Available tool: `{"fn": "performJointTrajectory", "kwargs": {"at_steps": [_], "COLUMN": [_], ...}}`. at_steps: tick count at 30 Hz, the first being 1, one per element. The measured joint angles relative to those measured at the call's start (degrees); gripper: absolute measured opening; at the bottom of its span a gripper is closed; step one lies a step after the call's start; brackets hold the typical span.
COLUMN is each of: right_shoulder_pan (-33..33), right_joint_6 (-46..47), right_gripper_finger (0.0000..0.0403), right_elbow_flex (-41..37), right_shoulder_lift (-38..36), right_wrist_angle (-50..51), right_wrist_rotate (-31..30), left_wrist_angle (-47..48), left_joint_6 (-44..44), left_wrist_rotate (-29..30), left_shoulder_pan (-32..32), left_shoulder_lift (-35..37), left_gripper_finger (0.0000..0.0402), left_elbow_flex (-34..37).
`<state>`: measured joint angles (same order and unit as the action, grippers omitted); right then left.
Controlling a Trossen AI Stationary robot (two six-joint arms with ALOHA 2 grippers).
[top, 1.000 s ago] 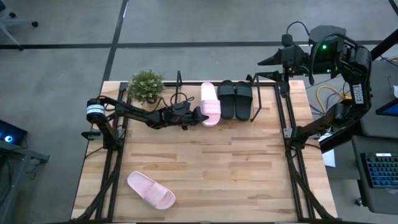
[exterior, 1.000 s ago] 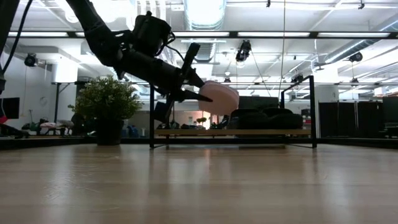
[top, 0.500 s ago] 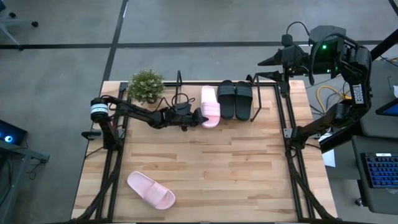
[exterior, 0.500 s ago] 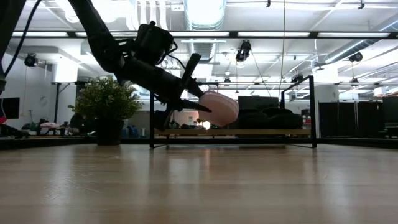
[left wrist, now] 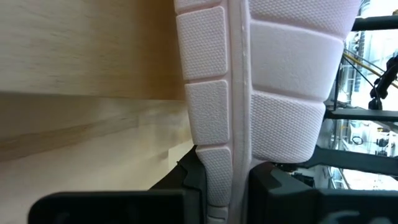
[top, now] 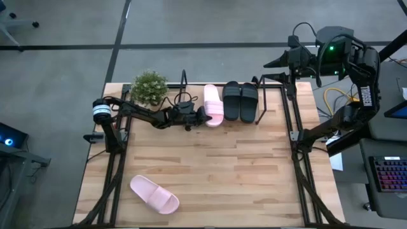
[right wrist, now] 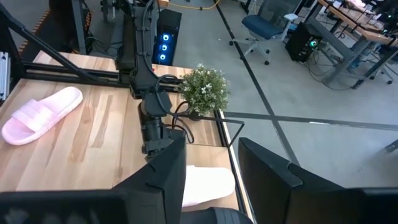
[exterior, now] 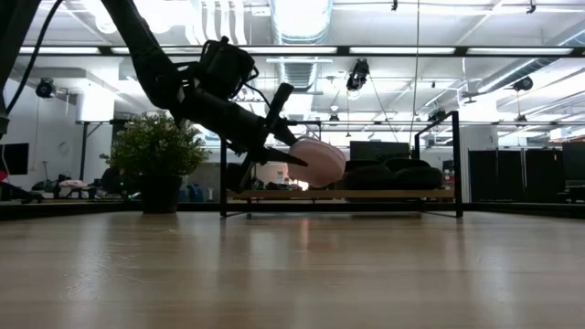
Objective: Pick and place slides into the shelf
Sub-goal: Put the top pink slipper on the shelf
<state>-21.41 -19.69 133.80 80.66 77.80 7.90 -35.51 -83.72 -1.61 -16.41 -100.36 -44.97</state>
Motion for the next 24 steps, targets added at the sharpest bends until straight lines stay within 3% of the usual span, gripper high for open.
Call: {"fn": "performJointTrajectory", "kwargs": {"at_steps": [6, 15, 24], "right_shoulder_pan": [0.0, -0.02, 0.0], "right_joint_6": [-0.13, 0.07, 0.16], "right_gripper_finger": [0.0141, 0.0137, 0.014], "right_elbow_flex": [0.0, 0.0, 0.0], "right_shoulder_lift": [0.0, 0.0, 0.0], "right_wrist_angle": [-0.02, -0.02, -0.02], "right_wrist_rotate": [0.0, 0.02, 0.02], "left_wrist_angle": [0.0, -0.07, -0.24], "left_joint_6": [0.02, 0.04, -1.47], "left_wrist_rotate": [-0.44, -1.29, -2.76], "left_shoulder_pan": [-0.04, -0.11, -0.15], "left_shoulder_lift": [0.0, -0.02, -0.02], "left_gripper_finger": [0.0035, 0.0126, 0.014], "left_elbow_flex": [0.0, 0.0, -0.02]}}
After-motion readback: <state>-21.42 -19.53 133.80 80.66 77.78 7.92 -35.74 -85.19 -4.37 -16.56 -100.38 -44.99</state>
